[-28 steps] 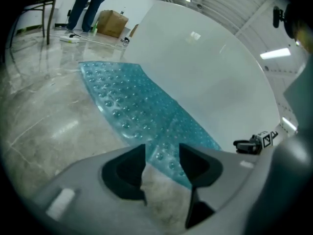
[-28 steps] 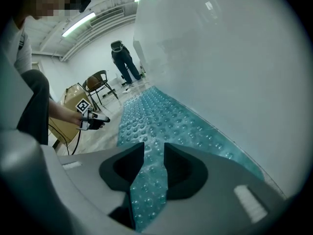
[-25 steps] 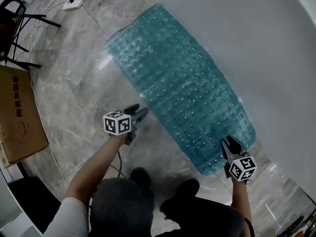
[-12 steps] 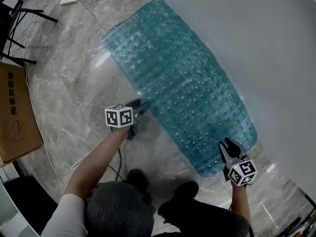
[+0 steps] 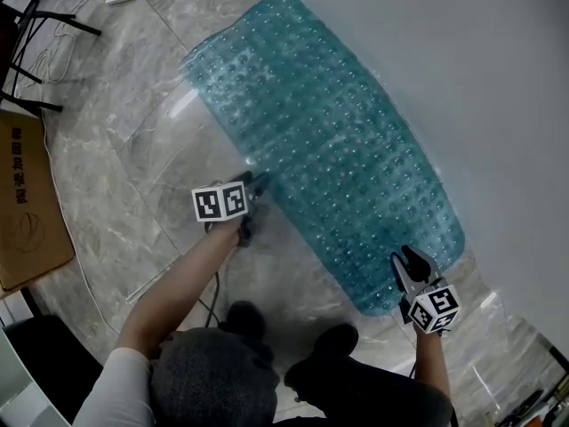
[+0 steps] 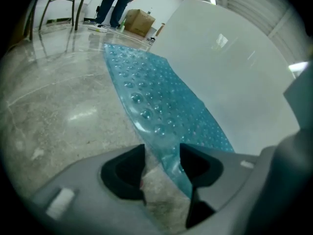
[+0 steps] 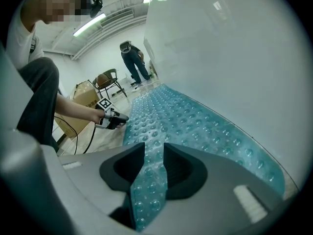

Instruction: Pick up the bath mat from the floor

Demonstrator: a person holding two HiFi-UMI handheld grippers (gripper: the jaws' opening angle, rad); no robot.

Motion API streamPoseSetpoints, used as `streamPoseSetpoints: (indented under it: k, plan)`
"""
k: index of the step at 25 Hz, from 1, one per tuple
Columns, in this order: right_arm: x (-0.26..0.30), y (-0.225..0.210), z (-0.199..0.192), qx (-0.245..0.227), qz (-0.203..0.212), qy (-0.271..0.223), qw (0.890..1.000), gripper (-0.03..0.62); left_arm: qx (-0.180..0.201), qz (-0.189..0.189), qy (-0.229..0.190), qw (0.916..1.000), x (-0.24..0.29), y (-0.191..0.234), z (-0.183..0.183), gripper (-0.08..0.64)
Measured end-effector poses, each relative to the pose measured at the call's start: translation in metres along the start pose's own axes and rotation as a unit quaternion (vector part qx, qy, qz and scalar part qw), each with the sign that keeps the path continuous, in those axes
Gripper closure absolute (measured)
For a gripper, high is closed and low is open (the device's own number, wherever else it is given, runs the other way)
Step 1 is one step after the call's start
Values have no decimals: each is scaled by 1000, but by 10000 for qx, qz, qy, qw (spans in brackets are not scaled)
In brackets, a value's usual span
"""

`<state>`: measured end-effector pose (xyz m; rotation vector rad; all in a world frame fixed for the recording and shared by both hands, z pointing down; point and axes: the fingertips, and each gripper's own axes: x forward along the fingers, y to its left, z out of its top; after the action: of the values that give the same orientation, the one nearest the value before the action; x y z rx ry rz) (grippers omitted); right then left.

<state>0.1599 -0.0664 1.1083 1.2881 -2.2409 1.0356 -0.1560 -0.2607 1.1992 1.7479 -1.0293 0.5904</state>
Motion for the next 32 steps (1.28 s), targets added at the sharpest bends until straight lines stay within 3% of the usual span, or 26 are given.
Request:
streamPoseSetpoints:
  k: [4, 11, 13, 17, 22, 26, 29, 32]
  plan:
    - [-6, 2, -1, -27, 30, 0, 10000, 465, 34, 413, 113, 9991, 3, -2, -1, 323]
    - [-17, -9, 1, 49, -44, -94, 9999, 466, -513, 346, -9, 9981, 9, -12, 3, 280]
    - [-19, -10, -1, 86, -53, -109, 9999, 468, -897, -72, -377, 9952, 7, -20, 8, 278]
    - [-22, -10, -8, 96, -25, -56, 9999, 468, -1393, -1247, -1156, 9755, 1, -40, 23, 289]
    - [-24, -8, -20, 87, 18, 76, 9999, 469, -2042, -2104, -1403, 9457, 9, -38, 27, 313]
    - [-23, -10, -24, 135, -41, 53, 9999, 474, -2415, -2419, -1202, 9321, 21, -38, 27, 441]
    - [-21, -10, -25, 200, -35, 34, 9998, 479, -2322, -2567, -638, 9360, 33, -45, 25, 469]
    - [-19, -8, -30, 181, -10, 111, 9998, 482, -1847, -2315, -238, 9548, 44, -53, 25, 486]
